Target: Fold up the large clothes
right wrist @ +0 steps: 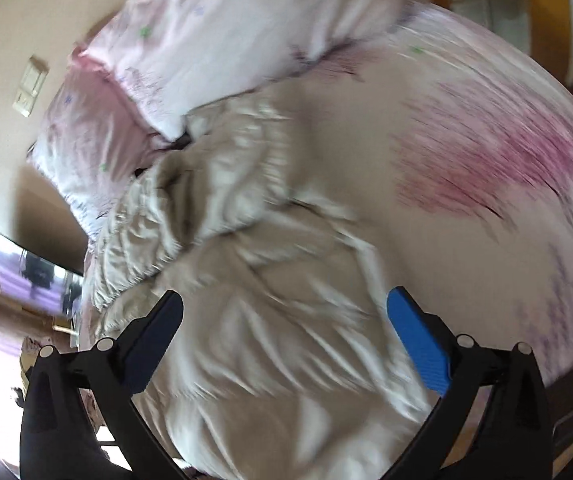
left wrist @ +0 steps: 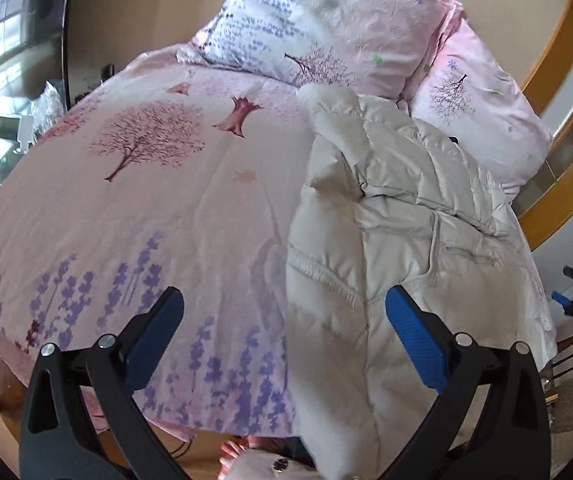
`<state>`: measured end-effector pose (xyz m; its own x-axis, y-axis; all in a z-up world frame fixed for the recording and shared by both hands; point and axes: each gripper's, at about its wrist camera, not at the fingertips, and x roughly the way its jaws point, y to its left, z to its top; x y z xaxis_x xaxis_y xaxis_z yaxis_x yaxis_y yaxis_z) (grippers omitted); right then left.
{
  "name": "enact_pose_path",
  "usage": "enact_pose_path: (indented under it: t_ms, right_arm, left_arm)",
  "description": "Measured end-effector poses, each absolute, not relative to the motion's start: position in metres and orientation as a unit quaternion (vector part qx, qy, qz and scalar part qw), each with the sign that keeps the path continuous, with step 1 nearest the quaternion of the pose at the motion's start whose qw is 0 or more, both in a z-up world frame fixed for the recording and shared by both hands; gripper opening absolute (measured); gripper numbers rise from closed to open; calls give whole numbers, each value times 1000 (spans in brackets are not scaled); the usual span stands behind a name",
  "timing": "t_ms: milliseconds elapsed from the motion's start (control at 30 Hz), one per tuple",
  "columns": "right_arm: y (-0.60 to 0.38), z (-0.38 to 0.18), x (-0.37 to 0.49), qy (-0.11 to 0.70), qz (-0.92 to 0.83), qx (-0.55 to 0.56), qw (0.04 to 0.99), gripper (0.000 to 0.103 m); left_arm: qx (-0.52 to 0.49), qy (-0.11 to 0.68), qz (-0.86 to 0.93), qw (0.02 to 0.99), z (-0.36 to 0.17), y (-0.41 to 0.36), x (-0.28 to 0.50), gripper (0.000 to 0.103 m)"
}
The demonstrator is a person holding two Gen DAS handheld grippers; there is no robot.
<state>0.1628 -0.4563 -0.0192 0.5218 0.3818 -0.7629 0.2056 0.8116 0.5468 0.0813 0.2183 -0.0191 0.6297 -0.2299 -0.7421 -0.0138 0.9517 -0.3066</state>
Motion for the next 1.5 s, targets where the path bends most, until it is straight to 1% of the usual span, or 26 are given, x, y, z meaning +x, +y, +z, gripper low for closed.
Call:
enact_pose_path:
  t_ms: [67,133,200,300,333,400,433,467,533,667,933,1000,1033,1067,1100,1167,1200,1267,1367,1500]
  right_arm:
    - [-471,-31,148,495,50,320,806,102]
    - [-480,-44,139,505,54,340,792,102]
    - [-487,-55,128,513,54,355,780,102]
    - [-495,-70,114,520,68,380,762,88]
    - [-496,-76,110,524,78,393,752,82]
    - [-497,-85,106,529,97,409,737,76]
    - [-496,-88,104,530,106,416,731,74]
    - [-495,-92,102,533,119,422,724,72]
    - [-492,-97,98,533,141,429,716,72]
    - [-485,-100,92,528,173,435,708,72]
    - [-473,-102,86,525,212,448,692,72]
    - [-468,-101,86,525,217,444,693,71]
    - [-466,-100,86,526,217,442,694,67]
    - [-463,-99,87,527,219,438,694,59]
    - [-462,-99,87,528,219,436,695,55]
    - [-458,-96,87,525,218,432,700,38]
    - [-457,-93,87,522,215,429,705,36]
    - [-455,-85,85,509,211,419,722,27]
    - [-453,-68,84,478,213,412,746,22]
    - [-449,-42,84,437,211,390,783,19]
  left_arm:
    - [-129,439,-64,887,-22,217,77,101]
    - [-136,458,-83,875,-27,216,74,101]
    - [-149,459,-105,870,-30,215,68,101]
    - [-163,459,-124,865,-32,212,64,100]
    - [-173,460,-131,861,-33,212,63,99]
    - [-194,465,-151,850,-37,211,60,89]
    - [-204,470,-159,843,-40,209,59,77]
    - [-214,478,-164,836,-43,209,59,68]
    - [-233,490,-173,822,-50,208,58,61]
    - [-254,499,-188,807,-55,203,52,58]
    - [-298,507,-215,780,-62,194,43,56]
    - [-300,507,-217,778,-62,192,41,53]
    - [-299,508,-216,778,-62,191,41,50]
    - [-297,508,-213,780,-61,190,41,45]
    - [-296,508,-212,781,-61,190,42,43]
    - [-297,506,-207,783,-60,190,42,31]
    - [-295,504,-206,785,-59,191,42,28]
    - [-288,499,-203,792,-55,190,42,21]
    - [-281,489,-197,802,-48,189,44,16]
    - [-277,476,-191,813,-37,190,50,13]
